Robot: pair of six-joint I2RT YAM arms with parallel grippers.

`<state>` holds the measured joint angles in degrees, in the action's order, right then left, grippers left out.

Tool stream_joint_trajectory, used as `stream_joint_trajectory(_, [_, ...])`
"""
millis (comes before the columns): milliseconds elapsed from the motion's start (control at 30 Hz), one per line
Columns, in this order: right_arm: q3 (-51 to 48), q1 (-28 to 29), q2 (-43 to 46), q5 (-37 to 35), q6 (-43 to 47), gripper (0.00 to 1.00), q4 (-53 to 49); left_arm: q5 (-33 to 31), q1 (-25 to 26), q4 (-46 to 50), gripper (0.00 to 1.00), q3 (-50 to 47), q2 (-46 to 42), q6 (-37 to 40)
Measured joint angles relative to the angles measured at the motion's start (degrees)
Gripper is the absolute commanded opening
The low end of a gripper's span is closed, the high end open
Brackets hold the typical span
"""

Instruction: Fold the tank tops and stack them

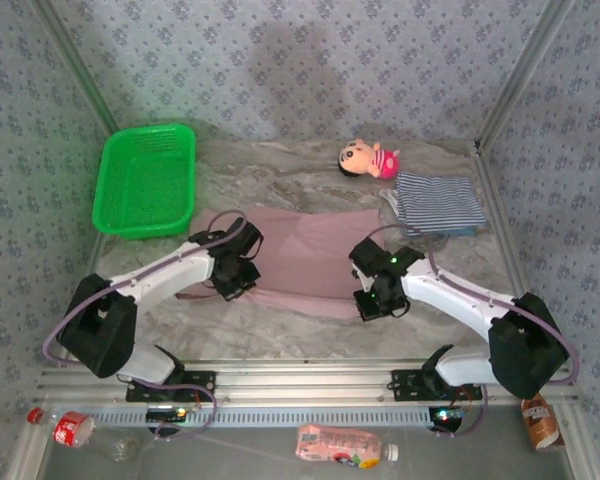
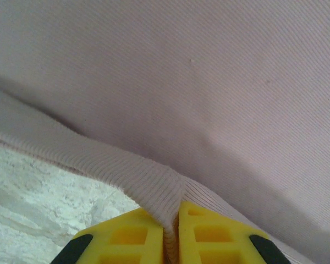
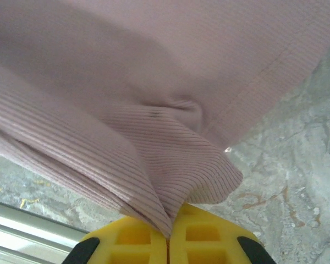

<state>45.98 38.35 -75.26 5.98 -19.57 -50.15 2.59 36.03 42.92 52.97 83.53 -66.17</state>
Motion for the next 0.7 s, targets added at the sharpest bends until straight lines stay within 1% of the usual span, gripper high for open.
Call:
stream_joint_trajectory(400, [1.2,-4.7,-4.3,1.2,2.6,0.09,3.4,2.2,-3.8,-1.2,0.13,1.2,3.9,4.9])
stream_joint_trajectory(633, [2.8,-6.8,-6.9,1.9,4.2,0.12,5.0,2.6,-4.7,-2.6,0.16,1.9,6.6,6.2])
stream_joint_trajectory(700, [2.8,-7.6,-8.1,2.0,4.5,0.16,5.7,2.6,-4.9,-2.6,0.18,2.5,7.9,6.6])
